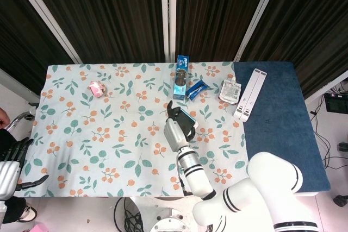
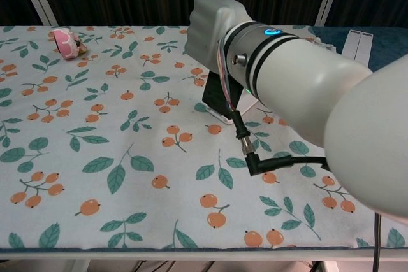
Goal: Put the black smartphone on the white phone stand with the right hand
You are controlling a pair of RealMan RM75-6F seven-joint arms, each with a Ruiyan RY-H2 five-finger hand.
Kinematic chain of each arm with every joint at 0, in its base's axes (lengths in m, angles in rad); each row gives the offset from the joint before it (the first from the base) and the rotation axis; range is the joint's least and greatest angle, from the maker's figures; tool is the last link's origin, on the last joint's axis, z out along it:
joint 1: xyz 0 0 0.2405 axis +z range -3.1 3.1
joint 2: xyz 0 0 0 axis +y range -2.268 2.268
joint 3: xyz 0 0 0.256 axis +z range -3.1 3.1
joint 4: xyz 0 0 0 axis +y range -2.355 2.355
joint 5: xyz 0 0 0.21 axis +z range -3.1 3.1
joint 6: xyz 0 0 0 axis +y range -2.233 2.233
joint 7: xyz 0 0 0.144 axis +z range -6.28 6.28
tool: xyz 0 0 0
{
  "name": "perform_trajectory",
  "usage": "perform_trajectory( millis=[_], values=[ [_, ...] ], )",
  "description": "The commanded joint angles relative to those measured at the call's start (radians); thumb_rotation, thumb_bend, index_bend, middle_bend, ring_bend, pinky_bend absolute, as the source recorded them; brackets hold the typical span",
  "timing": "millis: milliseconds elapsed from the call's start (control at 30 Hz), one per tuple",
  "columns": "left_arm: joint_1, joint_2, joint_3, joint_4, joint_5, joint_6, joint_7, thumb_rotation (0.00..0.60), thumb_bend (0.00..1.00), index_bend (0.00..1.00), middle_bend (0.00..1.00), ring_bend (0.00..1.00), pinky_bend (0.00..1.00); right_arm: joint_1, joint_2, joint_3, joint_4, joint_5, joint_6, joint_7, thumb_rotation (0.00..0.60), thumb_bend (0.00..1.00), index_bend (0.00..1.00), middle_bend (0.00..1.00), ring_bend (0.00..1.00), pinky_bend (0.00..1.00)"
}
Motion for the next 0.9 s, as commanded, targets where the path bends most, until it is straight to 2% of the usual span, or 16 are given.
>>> perform_trajectory(
  millis=[33,167,400,533,800,900],
  values=[
    [0.001,0.001,0.000,-0.001,-0.001,0.000,0.000,0.399,0.02,0.07,0.05,0.08,0.21,0.001,0.007,-0.002,-0.007,-0.001,-0.005,-0.007,0.600,0.09,0.25,0.29,0.18,0.00],
    [0.000,0.002,-0.001,-0.002,-0.001,-0.002,0.001,0.399,0.02,0.07,0.05,0.08,0.21,0.001,0.012,0.000,-0.018,0.005,-0.003,-0.015,0.600,0.07,0.12,0.19,0.10,0.00],
    [-0.002,-0.002,0.000,0.000,-0.001,-0.006,0.001,0.399,0.02,0.07,0.05,0.08,0.21,-0.003,0.019,-0.004,-0.022,0.009,-0.003,-0.021,0.600,0.07,0.06,0.08,0.01,0.00],
    [0.000,-0.001,0.000,0.000,-0.003,-0.006,0.001,0.397,0.02,0.07,0.05,0.08,0.21,-0.002,0.025,-0.006,-0.026,0.008,-0.005,-0.024,0.600,0.06,0.00,0.02,0.00,0.00],
    [0.000,0.001,0.000,-0.003,-0.002,-0.006,0.003,0.399,0.02,0.07,0.05,0.08,0.21,-0.012,0.072,-0.019,-0.067,-0.061,-0.019,0.024,0.600,0.04,0.00,0.00,0.00,0.00],
    [-0.002,0.000,0.000,-0.002,-0.002,-0.009,0.003,0.400,0.02,0.07,0.05,0.08,0.21,-0.024,0.132,-0.020,-0.136,-0.140,-0.007,0.081,0.600,0.04,0.00,0.00,0.00,0.00]
  ],
)
